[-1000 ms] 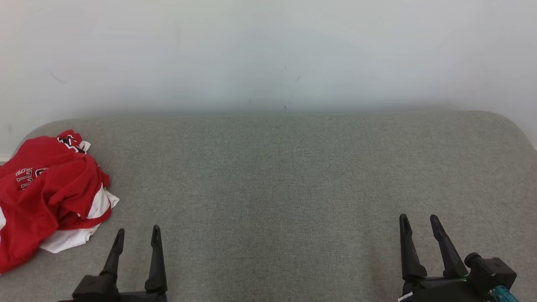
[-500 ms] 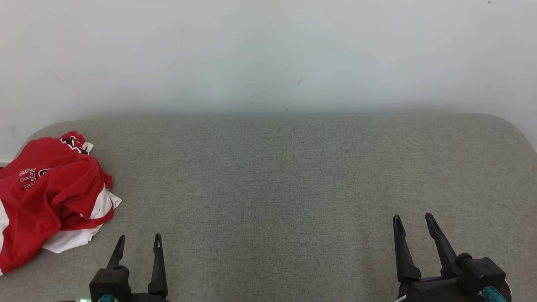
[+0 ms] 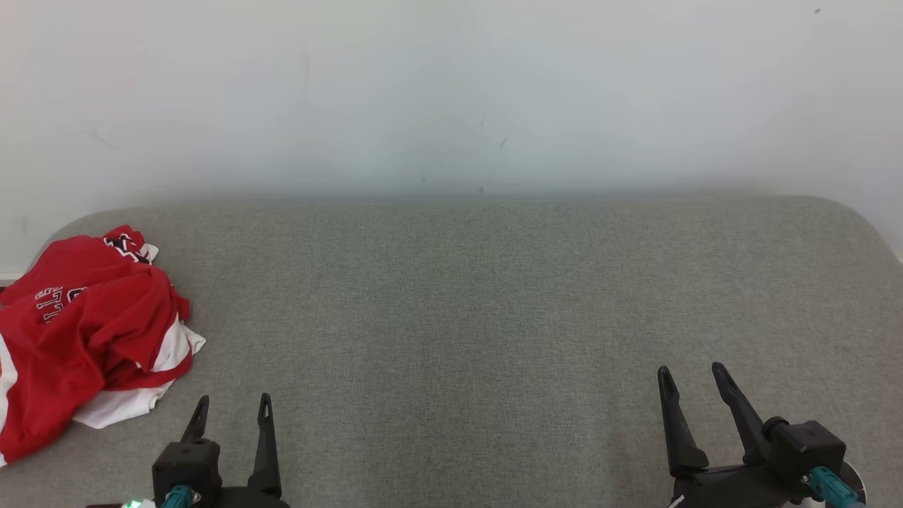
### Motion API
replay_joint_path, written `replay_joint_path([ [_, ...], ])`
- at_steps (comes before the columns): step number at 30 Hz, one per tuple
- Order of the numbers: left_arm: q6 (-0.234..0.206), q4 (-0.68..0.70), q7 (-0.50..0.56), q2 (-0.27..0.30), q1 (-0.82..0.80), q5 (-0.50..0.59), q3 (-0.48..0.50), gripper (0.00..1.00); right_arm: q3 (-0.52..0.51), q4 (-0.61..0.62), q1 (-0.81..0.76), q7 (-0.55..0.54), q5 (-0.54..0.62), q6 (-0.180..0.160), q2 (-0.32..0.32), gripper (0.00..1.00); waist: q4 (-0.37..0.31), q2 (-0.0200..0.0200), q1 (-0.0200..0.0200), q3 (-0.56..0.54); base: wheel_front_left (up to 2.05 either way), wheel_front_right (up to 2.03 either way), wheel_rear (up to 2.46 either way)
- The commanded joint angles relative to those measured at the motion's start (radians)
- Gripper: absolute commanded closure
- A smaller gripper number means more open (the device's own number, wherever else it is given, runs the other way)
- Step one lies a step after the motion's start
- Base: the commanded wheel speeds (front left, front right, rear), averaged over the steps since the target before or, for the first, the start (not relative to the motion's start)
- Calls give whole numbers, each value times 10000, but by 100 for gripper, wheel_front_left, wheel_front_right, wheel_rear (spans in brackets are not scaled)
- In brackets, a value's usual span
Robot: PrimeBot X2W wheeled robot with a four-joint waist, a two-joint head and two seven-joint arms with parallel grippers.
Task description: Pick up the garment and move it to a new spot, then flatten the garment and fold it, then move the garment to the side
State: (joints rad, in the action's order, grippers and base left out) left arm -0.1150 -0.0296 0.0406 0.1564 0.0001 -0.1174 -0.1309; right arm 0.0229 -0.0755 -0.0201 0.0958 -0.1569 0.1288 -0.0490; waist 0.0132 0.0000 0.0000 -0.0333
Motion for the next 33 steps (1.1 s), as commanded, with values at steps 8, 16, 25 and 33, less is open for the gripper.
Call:
replay_joint_path([
  [8,-50,494,417,91,247,-260,26,0,-14,239,-212,-218,-50,37,-22,0,37,0,0,-11,0,0,0],
  [16,-103,597,222,95,366,-381,125,0,-273,152,-180,-246,-133,37,-21,0,28,0,0,-5,0,0,0],
  [25,-185,547,110,121,397,-558,238,0,-521,32,-115,-300,-284,37,-22,0,6,0,0,18,0,0,0],
  [33,-244,562,118,108,410,-684,205,0,-404,-51,-103,-276,-397,37,-21,0,30,0,0,14,0,0,0],
])
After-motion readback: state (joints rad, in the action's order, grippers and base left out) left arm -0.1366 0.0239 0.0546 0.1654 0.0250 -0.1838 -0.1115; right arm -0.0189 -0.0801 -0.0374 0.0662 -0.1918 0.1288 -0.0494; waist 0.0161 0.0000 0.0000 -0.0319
